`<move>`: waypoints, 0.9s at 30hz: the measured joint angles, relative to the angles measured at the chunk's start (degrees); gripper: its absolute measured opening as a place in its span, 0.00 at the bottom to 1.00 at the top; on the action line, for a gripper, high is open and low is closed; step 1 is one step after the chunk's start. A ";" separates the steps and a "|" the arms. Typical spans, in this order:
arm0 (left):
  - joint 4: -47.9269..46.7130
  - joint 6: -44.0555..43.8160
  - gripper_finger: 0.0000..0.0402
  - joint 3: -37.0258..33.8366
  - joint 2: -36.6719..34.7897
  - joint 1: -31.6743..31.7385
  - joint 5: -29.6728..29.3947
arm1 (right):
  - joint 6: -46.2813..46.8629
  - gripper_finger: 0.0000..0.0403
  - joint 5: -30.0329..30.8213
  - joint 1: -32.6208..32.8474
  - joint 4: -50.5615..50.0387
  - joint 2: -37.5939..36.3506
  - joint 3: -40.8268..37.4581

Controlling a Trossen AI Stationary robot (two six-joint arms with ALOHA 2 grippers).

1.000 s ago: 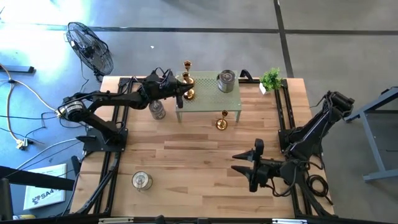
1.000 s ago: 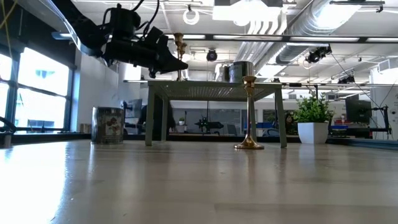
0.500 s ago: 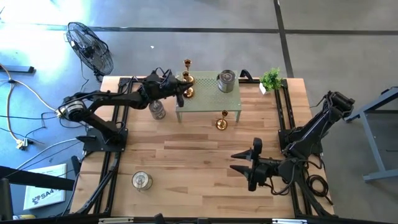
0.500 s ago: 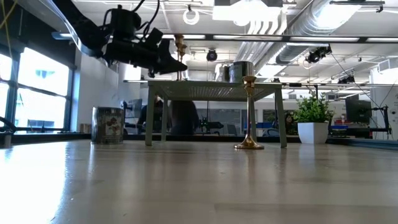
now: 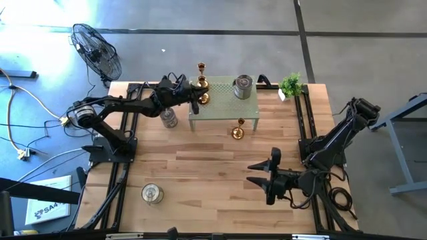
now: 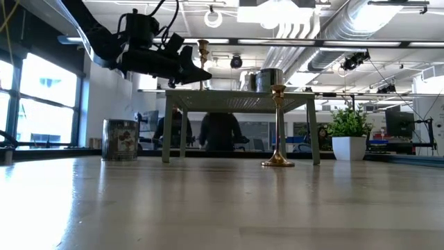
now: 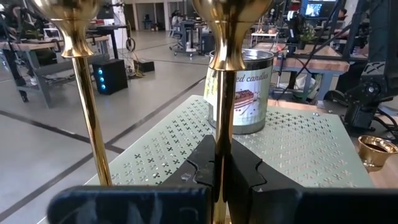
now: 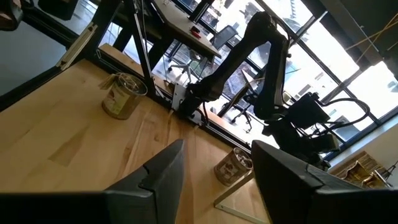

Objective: Pick & Place candle stick holders
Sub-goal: Put the bottom gold candle holder on the shelf aligned with the other gold candle holder

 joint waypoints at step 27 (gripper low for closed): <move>-0.65 -0.44 0.13 -0.38 0.33 -0.04 0.11 | 1.57 0.45 -0.44 0.02 -2.05 0.00 0.00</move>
